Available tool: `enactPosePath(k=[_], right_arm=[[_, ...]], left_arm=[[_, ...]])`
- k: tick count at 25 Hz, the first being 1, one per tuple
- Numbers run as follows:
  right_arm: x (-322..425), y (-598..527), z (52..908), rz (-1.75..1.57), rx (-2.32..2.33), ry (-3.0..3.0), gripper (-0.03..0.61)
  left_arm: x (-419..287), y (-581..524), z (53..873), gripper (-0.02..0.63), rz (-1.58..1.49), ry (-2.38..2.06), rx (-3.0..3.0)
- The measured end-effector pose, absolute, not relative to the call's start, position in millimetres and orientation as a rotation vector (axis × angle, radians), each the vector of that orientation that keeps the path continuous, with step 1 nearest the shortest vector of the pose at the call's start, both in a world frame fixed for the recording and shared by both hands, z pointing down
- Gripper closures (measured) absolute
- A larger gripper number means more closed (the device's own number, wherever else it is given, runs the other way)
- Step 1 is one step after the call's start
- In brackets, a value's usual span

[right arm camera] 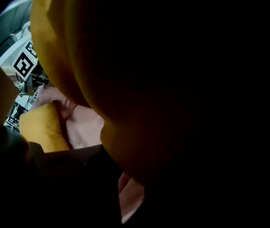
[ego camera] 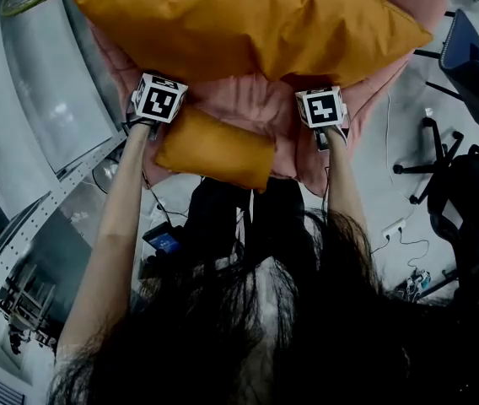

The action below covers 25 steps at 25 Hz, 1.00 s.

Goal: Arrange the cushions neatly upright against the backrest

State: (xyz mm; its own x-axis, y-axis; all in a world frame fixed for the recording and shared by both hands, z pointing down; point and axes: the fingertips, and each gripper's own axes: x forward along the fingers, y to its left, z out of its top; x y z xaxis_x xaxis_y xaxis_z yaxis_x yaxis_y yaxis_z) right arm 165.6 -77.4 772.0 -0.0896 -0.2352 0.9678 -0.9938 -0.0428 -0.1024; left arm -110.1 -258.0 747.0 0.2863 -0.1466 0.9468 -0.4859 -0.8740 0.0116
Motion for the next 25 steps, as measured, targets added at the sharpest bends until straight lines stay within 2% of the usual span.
enactPosePath(k=[7,16,20,25], right_arm=[[164.6,-79.3,792.7,1.280,1.347,-1.426,0.482],[172.8,-68.0,775.3,1.079,1.362,-1.411,0.476],[161.2,-57.2,769.3,1.111,1.351,-1.446,0.374],[156.2,-43.9,753.8,1.156,1.414,-1.468,0.359]], left_arm=[[-111.8,-263.9,757.2,0.502,1.588,-0.599,2.316],[-123.6,-248.6,738.4,0.494,1.510,-0.555,2.432],[-139.7,-238.9,726.6,0.488,1.462,-0.553,2.325],[-158.5,-210.3,713.3,0.472,1.406,-0.485,2.252]])
